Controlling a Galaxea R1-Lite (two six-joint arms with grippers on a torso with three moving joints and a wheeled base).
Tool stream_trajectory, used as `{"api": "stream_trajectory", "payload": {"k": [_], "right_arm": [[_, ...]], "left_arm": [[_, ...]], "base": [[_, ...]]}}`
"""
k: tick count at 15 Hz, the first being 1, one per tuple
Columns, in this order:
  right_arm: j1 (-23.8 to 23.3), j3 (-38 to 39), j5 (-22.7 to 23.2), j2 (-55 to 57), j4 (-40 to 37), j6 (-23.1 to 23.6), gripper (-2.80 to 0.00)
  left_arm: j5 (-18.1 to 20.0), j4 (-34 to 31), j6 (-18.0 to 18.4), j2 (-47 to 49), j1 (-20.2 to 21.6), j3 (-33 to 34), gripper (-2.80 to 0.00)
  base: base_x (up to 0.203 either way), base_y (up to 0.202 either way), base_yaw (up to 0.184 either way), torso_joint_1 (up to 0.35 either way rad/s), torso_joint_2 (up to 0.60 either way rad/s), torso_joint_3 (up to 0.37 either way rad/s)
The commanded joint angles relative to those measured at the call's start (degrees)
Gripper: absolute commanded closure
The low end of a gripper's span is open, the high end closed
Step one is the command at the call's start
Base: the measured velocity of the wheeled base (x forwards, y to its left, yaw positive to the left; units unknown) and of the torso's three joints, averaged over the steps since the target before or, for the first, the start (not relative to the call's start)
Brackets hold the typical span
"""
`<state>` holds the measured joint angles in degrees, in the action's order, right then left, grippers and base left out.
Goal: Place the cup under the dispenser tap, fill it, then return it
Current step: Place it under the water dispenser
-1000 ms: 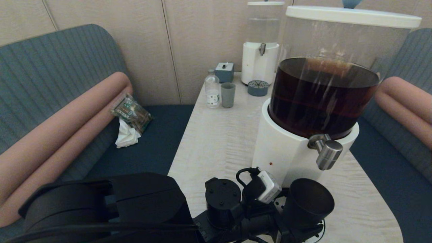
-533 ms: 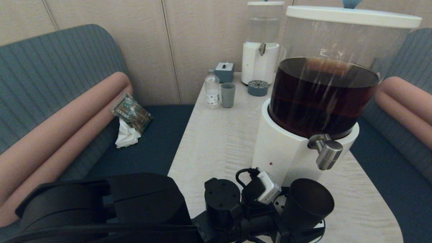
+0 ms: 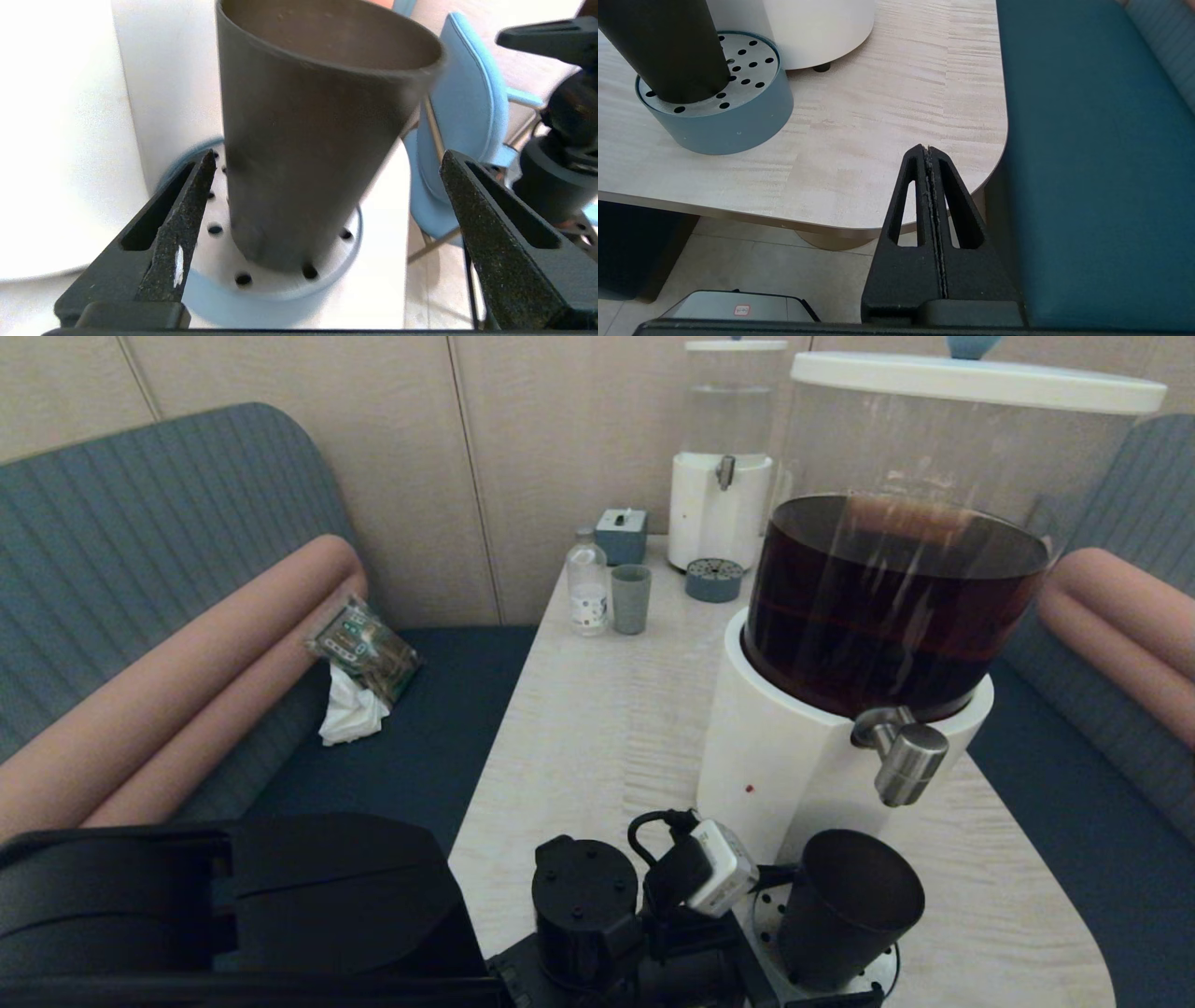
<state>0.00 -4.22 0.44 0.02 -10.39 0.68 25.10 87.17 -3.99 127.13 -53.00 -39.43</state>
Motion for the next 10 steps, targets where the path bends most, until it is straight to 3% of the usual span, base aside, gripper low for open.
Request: {"api": "stream_trajectory", "payload": {"k": [1,10], "right_arm": [[0.0,0.0,0.0,-0.1,-0.07,0.04,0.0],[0.0,0.0,0.0,-0.02,-0.07,0.03,0.0]], "left_arm": [[0.12,0.49,-0.05,-1.92,0.01,1.58,-2.8],[0.04,0.49,0.29,-6.14,0.01,9.3,-2.8]], "base": [[0.0,0.0,0.0,0.0,0.0,0.0],[0.0,0.0,0.0,0.0,0.0,0.0]]}}
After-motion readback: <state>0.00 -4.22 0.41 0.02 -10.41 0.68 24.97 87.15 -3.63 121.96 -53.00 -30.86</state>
